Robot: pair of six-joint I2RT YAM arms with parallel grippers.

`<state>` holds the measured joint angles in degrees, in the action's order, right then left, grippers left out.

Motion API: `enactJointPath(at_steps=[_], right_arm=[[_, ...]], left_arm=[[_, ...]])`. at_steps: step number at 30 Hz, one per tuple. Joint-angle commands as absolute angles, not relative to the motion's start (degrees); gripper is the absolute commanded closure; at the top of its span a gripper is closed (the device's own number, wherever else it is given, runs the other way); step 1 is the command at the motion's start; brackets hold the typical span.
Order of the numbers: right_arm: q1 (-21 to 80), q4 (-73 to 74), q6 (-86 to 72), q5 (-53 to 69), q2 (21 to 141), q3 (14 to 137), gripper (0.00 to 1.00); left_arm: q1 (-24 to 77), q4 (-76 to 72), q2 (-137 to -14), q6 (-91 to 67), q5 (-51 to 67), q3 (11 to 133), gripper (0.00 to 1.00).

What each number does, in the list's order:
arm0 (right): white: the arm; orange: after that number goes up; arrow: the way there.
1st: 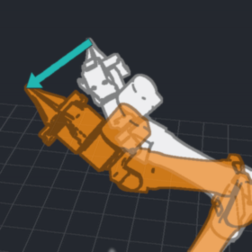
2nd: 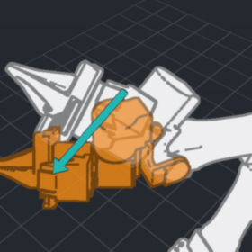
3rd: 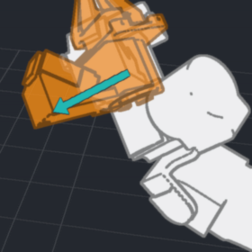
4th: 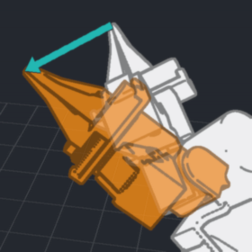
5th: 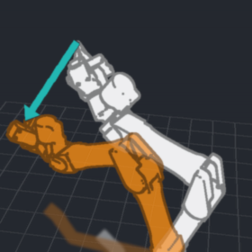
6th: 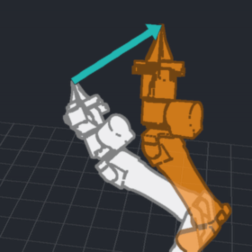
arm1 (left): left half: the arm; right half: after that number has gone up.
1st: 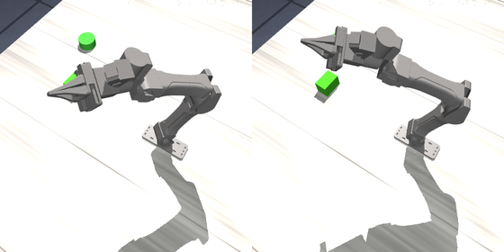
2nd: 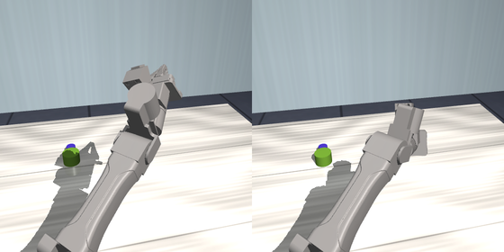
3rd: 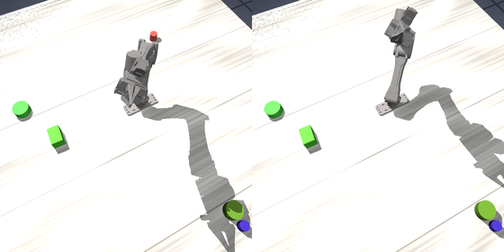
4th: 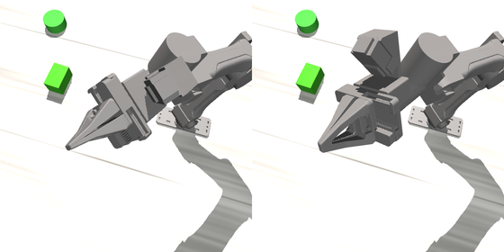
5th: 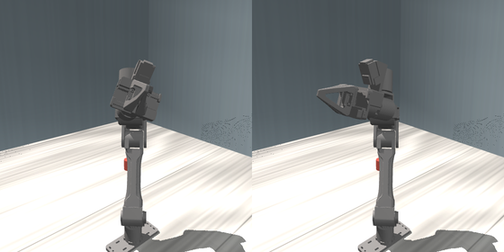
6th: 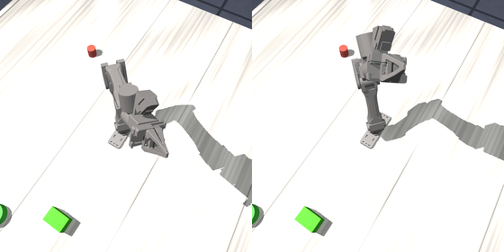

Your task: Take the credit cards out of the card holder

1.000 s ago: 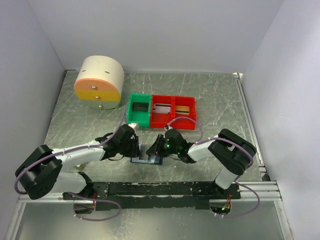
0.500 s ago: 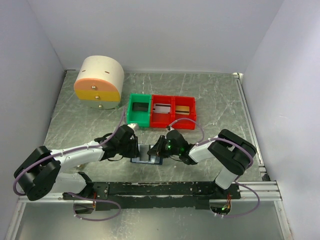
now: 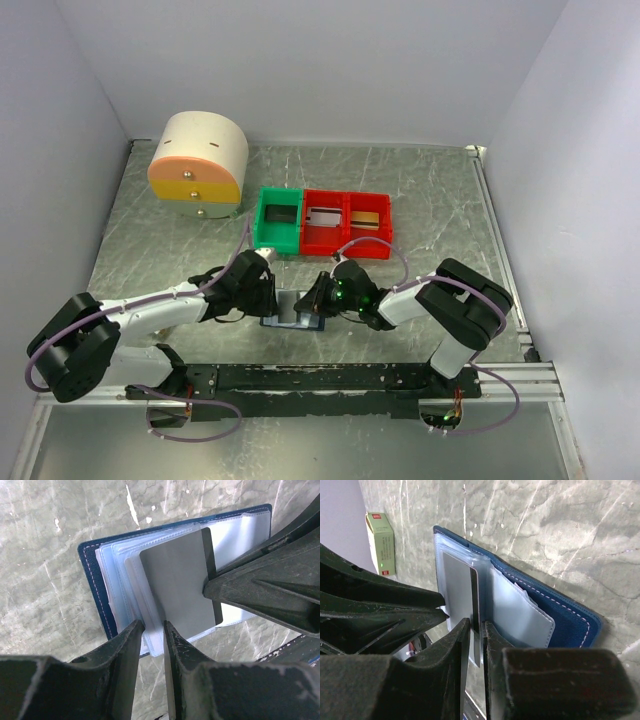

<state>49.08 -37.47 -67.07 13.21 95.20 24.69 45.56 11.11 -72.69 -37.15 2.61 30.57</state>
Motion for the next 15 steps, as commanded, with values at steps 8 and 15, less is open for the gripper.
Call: enactJointPath(at_steps=[8,15], right_arm=[[48.75,-39.11,-66.55,14.62,94.35,23.92,0.81],[48.71,-42.47,-67.20,16.11,95.97,23.46,1.00]], left_arm=[[46.49,17.57,-74.88,-37.54,-2.45,33.18,0.63],[47.42,20.25,-73.25,-37.08,-3.54,36.32,0.55]])
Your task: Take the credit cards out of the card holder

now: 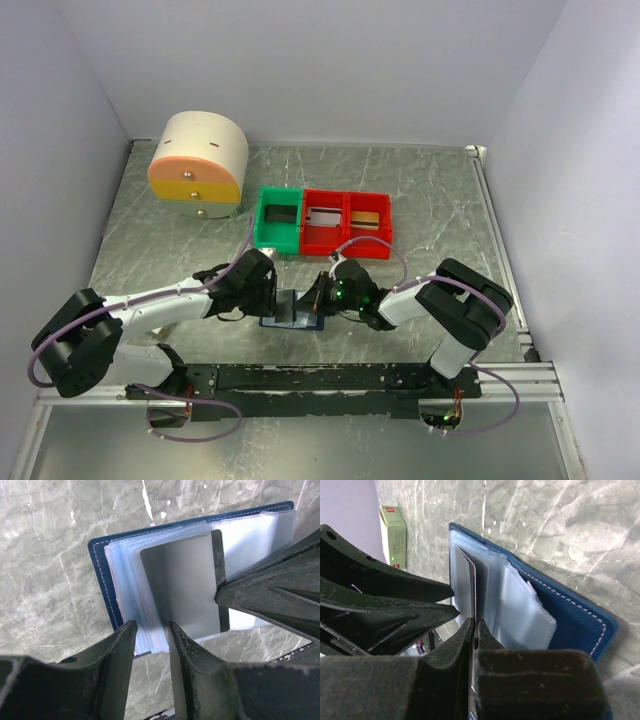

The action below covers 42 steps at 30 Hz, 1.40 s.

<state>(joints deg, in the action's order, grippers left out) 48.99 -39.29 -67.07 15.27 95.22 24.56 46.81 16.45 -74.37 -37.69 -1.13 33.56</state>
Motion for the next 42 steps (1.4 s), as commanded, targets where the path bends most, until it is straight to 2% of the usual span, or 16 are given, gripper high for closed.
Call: enactJointPath(at_steps=[1,9,21,27,31,36,42], right_arm=[[48.62,-42.72,-67.21,16.26,96.10,23.51,1.00],[48.33,-42.37,-67.46,15.96,96.06,23.10,1.00],[47.06,-45.15,-68.64,18.20,97.02,22.03,1.00],[46.94,-45.59,-68.59,17.85,96.12,21.51,0.96],[46.86,-45.76,-68.33,18.15,95.79,21.68,0.94],[46.31,-53.97,-71.77,19.77,97.40,19.04,1.00],[44.90,-56.44,-72.55,19.53,97.11,16.08,1.00]], left_arm=[[47.53,20.67,-72.88,-36.89,-3.77,37.14,0.54],[47.47,15.57,-73.20,-34.12,0.10,39.40,0.48],[48.31,12.97,-80.54,-32.74,2.65,36.88,0.62],[48.59,20.44,-83.33,-34.34,-2.94,39.57,0.76],[49.08,20.96,-83.20,-34.47,-2.94,40.01,0.78],[49.25,20.46,-83.31,-35.32,-2.89,39.19,0.80],[49.52,20.57,-83.18,-35.96,-3.41,38.33,0.81]])
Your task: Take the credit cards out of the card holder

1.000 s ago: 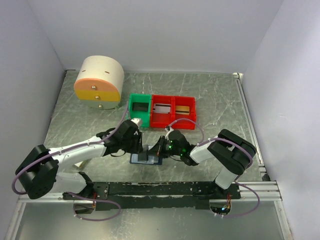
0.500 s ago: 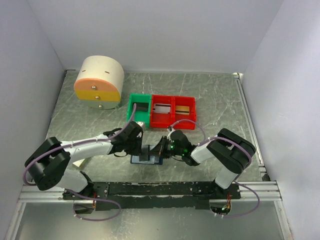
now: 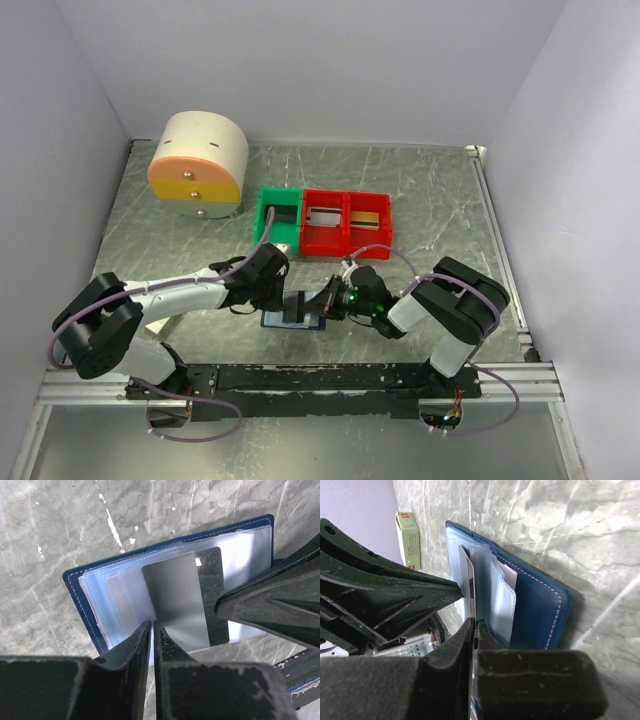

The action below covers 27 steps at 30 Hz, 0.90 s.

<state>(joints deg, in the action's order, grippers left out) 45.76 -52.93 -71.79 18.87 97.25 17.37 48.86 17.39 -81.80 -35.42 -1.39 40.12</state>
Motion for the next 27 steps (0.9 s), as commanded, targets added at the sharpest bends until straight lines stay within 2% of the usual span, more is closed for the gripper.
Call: enactJointPath(at_steps=[1,9,12,16,19,22,23,27], right_arm=[[44.83,-55.04,-71.94,19.25,96.43,16.08,1.00],[44.77,-43.39,-67.25,18.18,92.56,18.67,1.00],[44.74,-45.22,-67.73,19.71,94.07,19.25,0.99],[44.82,-51.48,-69.80,21.34,96.44,19.26,0.93],[44.82,-52.00,-69.98,21.03,97.44,20.30,0.87],[44.81,-50.28,-69.02,21.26,98.41,22.00,0.86],[44.82,-50.13,-68.88,21.52,98.68,22.38,0.86],[44.76,-51.16,-69.34,19.74,96.61,20.40,0.97]], left_arm=[[49.55,20.61,-83.13,-35.99,-3.41,38.28,0.81],[49.83,20.04,-82.94,-35.60,-2.85,38.92,0.81],[50.09,18.92,-82.52,-35.15,-1.68,39.23,0.81],[50.53,18.80,-83.32,-35.16,-1.49,40.12,0.82],[50.94,19.71,-84.04,-35.34,-2.46,40.57,0.82],[51.19,20.06,-84.37,-35.57,-2.94,40.44,0.83],[51.18,19.98,-84.29,-35.59,-2.98,40.27,0.83],[51.26,20.24,-84.02,-36.19,-3.81,39.83,0.84]])
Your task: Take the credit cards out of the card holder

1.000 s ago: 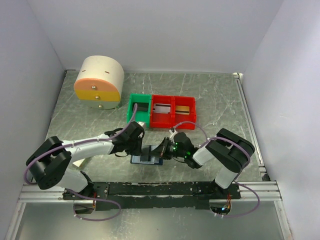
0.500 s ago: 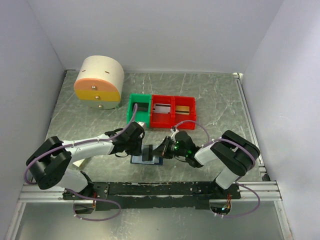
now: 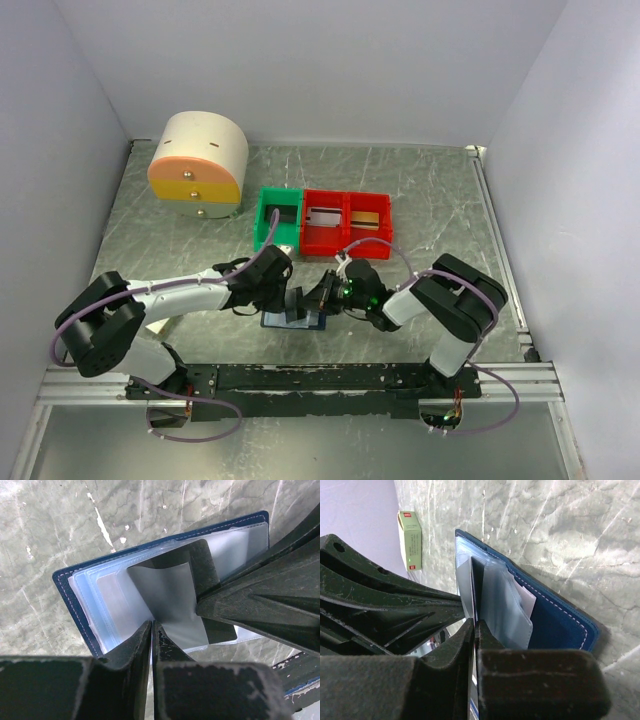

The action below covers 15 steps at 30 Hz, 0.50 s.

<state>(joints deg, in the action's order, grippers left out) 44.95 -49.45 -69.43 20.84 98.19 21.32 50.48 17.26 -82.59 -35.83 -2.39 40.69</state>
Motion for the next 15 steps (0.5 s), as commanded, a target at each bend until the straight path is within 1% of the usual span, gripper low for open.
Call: enactJointPath(at_steps=[1,2,6,11,12,15], right_arm=[[44.63,-49.68,-68.93,19.17,95.76,19.94,0.98],[44.46,-47.91,-68.16,18.84,94.89,19.75,1.00],[44.24,-43.40,-66.01,18.53,92.41,19.21,1.00],[44.21,-46.59,-67.31,19.78,92.62,17.74,1.00],[44.26,-47.40,-67.45,20.38,93.23,17.87,1.00],[44.30,-49.35,-68.20,21.43,94.49,18.47,0.94]], left_arm=[[51.24,20.46,-83.86,-36.27,-4.05,39.75,0.84],[51.26,20.56,-83.78,-36.35,-4.30,39.66,0.84],[51.24,20.65,-83.04,-36.71,-5.15,39.46,0.84],[51.33,19.58,-81.91,-36.44,-4.41,39.47,0.83],[51.33,19.38,-81.72,-36.39,-4.21,39.53,0.83],[51.33,19.46,-81.63,-36.30,-4.07,39.71,0.83]])
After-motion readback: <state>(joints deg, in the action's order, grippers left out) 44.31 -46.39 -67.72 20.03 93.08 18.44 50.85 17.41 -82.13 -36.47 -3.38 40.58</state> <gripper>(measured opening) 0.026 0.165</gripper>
